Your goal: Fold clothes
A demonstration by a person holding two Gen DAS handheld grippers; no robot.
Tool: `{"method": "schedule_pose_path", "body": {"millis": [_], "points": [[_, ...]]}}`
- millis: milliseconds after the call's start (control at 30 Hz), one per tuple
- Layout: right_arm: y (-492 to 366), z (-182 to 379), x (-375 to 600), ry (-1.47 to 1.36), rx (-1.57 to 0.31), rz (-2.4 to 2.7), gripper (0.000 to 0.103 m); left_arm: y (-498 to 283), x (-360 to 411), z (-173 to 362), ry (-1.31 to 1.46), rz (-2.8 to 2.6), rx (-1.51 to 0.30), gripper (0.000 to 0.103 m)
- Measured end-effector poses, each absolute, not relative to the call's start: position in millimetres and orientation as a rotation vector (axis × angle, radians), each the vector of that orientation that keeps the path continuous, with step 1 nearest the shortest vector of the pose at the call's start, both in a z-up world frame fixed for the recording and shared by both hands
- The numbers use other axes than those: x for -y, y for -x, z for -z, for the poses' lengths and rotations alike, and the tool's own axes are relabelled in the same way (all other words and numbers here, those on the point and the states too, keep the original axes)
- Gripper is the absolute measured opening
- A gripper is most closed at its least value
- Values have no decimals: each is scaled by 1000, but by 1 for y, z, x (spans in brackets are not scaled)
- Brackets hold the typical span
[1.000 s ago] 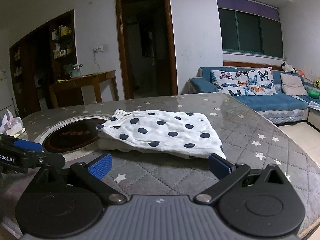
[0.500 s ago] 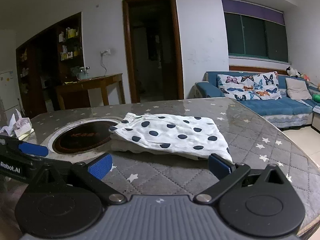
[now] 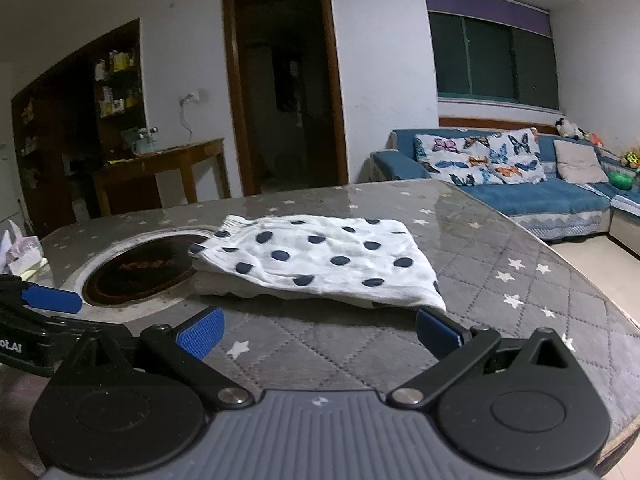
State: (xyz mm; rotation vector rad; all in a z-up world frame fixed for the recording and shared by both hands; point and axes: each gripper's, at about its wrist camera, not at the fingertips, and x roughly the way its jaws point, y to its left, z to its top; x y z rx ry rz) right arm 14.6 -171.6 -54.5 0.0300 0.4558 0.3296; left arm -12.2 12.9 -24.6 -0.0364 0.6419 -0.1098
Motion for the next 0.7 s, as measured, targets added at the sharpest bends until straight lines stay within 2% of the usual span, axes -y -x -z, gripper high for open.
{"method": "schedule_pose_path", "body": {"millis": [700], "points": [[-68, 73, 173, -20, -576, -257, 103, -41, -9, 37, 36, 156, -710, 103]]}}
